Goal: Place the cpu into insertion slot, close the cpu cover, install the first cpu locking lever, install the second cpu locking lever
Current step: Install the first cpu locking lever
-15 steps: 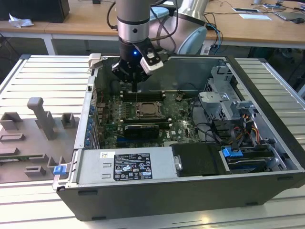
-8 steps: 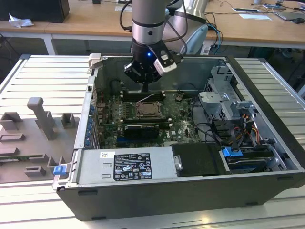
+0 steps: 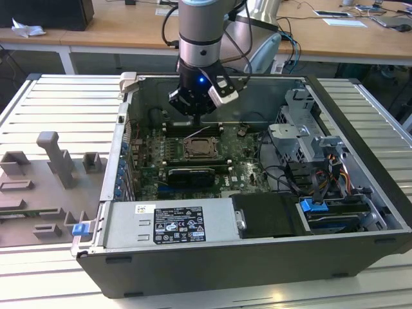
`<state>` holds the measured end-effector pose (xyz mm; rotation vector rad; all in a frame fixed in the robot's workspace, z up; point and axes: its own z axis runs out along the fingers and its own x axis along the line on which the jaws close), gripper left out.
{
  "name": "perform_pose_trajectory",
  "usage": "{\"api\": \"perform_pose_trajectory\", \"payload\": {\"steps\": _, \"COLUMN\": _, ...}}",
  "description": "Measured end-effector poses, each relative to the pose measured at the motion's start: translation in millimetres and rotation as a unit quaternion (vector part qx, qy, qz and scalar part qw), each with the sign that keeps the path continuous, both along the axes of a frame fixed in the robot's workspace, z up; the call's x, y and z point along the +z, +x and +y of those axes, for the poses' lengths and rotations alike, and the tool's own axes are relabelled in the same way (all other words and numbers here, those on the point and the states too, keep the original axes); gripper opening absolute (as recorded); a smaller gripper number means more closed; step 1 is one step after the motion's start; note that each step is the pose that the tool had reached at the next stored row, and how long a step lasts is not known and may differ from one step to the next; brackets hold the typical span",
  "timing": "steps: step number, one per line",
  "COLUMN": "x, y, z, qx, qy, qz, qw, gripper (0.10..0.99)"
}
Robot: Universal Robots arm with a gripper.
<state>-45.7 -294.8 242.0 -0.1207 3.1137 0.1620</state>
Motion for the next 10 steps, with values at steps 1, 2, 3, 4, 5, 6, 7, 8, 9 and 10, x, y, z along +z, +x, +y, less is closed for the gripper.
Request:
{"api": "perform_pose_trajectory", "payload": {"steps": 1, "x": -0.3, "y": 0.0, "z": 0.0, "qx": 0.000, "qy": 0.0001, "qz": 0.0000, "qw": 1.0000, "gripper": 0.106}}
{"api": "perform_pose_trajectory", "payload": {"steps": 2, "x": -0.4, "y": 0.0, "z": -0.1, "qx": 0.000, "qy": 0.0001, "qz": 0.0001, "qw": 1.0000, "gripper": 0.106}}
{"api": "perform_pose_trajectory", "payload": {"steps": 3, "x": -0.7, "y": 0.0, "z": 0.0, "qx": 0.000, "qy": 0.0002, "qz": 0.0000, "qw": 1.0000, "gripper": 0.106}}
{"api": "perform_pose_trajectory", "payload": {"steps": 4, "x": -0.9, "y": 0.0, "z": 0.0, "qx": 0.000, "qy": 0.0003, "qz": 0.0000, "qw": 1.0000, "gripper": 0.106}}
{"api": "perform_pose_trajectory", "payload": {"steps": 5, "x": -1.0, "y": 0.0, "z": 0.0, "qx": 0.000, "qy": 0.0003, "qz": 0.0000, "qw": 1.0000, "gripper": 0.106}}
{"api": "perform_pose_trajectory", "payload": {"steps": 6, "x": -1.3, "y": 0.0, "z": 0.0, "qx": 0.000, "qy": 0.0004, "qz": 0.0000, "qw": 1.0000, "gripper": 0.106}}
{"api": "perform_pose_trajectory", "payload": {"steps": 7, "x": -1.6, "y": 0.0, "z": 0.0, "qx": 0.000, "qy": 0.0005, "qz": 0.0000, "qw": 1.0000, "gripper": 0.106}}
{"api": "perform_pose_trajectory", "payload": {"steps": 8, "x": -1.8, "y": 0.0, "z": 0.0, "qx": 0.000, "qy": 0.0006, "qz": 0.0000, "qw": 1.0000, "gripper": 0.106}}
{"api": "perform_pose_trajectory", "payload": {"steps": 9, "x": -1.9, "y": 0.0, "z": 0.0, "qx": 0.000, "qy": 0.0005, "qz": 0.0000, "qw": 1.0000, "gripper": 0.106}}
{"api": "perform_pose_trajectory", "payload": {"steps": 10, "x": -2.1, "y": 0.0, "z": 0.0, "qx": 0.000, "qy": 0.0005, "qz": 0.0000, "qw": 1.0000, "gripper": 0.106}}
